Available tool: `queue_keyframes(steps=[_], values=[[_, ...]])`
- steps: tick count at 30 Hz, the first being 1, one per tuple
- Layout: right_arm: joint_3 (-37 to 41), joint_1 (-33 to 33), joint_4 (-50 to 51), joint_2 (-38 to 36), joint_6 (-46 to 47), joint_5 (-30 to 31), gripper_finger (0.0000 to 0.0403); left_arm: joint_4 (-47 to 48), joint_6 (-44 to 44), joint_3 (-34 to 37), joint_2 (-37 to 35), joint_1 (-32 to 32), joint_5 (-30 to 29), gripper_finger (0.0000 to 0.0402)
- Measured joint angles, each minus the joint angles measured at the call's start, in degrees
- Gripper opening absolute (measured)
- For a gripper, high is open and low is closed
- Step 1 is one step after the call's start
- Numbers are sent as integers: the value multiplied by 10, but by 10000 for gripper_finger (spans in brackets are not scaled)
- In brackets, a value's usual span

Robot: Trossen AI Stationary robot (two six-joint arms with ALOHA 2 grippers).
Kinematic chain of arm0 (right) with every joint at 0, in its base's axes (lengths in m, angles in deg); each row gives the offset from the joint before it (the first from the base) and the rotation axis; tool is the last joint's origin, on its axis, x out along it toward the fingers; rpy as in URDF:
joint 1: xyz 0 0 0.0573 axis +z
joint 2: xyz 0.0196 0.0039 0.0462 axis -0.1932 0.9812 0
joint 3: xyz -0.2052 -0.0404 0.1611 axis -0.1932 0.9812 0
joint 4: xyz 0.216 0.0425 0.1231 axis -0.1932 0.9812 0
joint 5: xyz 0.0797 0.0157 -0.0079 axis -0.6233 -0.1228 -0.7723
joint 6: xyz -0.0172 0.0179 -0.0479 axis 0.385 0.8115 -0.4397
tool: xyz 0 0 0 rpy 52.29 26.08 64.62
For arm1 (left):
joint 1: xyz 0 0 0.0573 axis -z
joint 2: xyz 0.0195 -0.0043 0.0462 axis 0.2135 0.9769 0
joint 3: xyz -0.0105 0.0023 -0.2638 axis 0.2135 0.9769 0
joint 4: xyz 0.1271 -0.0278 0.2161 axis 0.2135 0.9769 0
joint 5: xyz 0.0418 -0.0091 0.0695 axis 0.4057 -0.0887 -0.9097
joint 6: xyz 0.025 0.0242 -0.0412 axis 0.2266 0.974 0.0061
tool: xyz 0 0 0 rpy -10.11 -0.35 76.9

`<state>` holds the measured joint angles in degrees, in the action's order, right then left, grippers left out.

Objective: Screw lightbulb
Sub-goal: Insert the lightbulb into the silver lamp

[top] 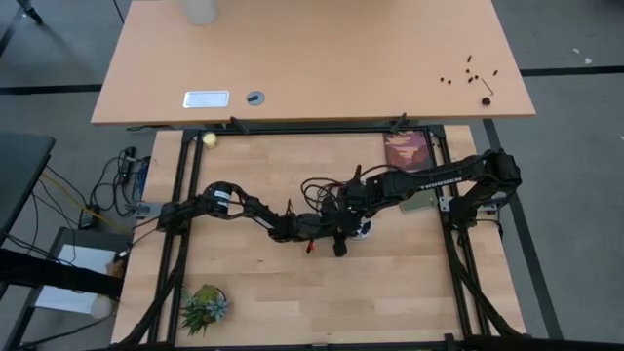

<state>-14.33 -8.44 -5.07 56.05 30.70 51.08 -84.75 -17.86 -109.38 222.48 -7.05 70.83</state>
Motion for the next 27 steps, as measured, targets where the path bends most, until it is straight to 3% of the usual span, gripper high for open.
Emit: queue_keyframes(steps=[16,27], values=[[0,3,14,0,278,29,263,0,-14,0,0,0,6,194],[0,2,6,-6,254,25,288,7,26,0,-1,-2,11,194]])
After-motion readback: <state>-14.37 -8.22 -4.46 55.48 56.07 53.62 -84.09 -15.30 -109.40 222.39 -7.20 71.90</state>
